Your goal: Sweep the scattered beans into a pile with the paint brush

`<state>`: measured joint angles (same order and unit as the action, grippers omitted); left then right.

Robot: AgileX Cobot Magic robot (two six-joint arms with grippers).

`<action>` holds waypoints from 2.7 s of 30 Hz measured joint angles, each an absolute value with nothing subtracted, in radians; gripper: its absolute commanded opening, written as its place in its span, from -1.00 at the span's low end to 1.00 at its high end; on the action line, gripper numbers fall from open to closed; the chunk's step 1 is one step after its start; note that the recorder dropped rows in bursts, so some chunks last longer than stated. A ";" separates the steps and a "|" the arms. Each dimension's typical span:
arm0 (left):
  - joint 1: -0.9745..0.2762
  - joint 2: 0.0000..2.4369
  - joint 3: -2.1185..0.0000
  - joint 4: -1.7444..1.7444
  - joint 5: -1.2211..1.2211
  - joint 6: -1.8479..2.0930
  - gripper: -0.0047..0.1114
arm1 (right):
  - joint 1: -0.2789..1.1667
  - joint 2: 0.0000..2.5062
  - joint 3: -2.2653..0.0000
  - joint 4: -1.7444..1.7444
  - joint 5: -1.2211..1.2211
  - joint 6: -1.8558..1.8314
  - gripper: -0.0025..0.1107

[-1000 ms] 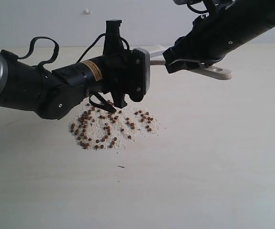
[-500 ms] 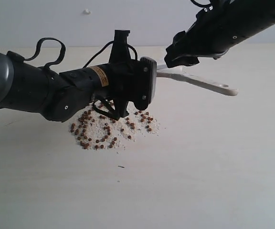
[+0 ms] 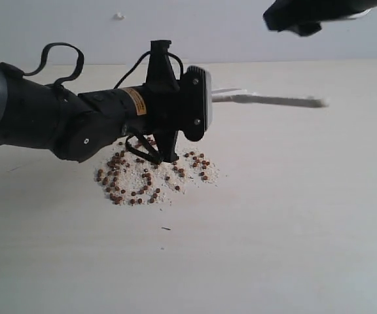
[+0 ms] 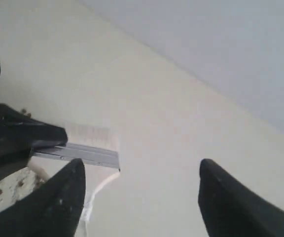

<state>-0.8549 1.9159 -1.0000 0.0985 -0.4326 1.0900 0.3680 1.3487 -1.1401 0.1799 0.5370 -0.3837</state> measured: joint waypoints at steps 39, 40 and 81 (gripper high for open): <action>-0.699 1.839 -1.135 1.376 -0.847 -1.000 -0.92 | 0.368 0.755 -0.528 0.567 0.347 -0.344 0.14; -0.699 1.839 -1.135 1.371 -0.840 -1.009 -0.92 | 0.368 0.760 -0.510 0.615 0.319 -0.424 0.14; -0.819 1.839 -1.135 1.180 -0.570 -0.976 -0.92 | 0.368 1.159 -0.699 1.740 0.224 -1.799 0.25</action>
<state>-0.8191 1.8386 -1.1349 1.1805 -0.5698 -0.9764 0.3680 1.1588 -0.6993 1.7396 0.2240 -1.7994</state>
